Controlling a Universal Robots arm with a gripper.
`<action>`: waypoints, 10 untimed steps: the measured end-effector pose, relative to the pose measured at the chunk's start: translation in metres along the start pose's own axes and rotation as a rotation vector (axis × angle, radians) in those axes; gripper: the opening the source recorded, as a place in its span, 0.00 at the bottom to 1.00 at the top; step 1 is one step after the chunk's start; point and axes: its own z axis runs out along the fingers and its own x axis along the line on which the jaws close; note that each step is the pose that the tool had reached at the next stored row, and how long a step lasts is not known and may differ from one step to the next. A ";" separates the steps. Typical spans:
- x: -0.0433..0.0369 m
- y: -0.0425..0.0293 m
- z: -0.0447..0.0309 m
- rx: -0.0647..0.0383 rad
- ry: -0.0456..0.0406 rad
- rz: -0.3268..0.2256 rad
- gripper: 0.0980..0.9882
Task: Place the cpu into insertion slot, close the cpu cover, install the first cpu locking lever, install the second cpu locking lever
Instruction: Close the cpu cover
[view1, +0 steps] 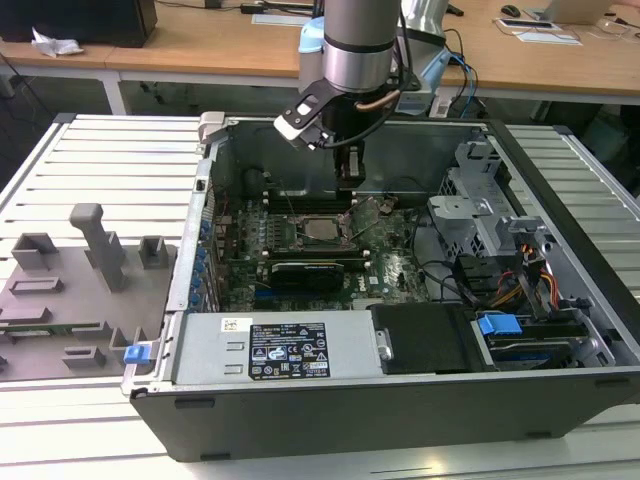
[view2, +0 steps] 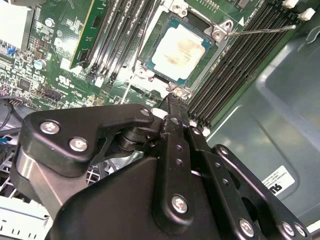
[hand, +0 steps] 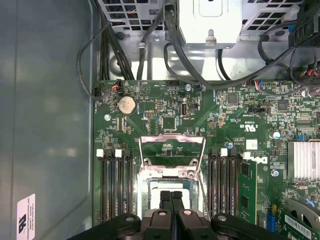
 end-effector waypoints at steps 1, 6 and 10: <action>0.0000 0.0017 0.0001 0.000 0.0000 0.000 0.01; 0.0000 0.0063 0.0002 0.000 -0.0001 0.000 0.01; 0.0001 0.0125 0.0005 0.000 -0.0001 0.000 0.01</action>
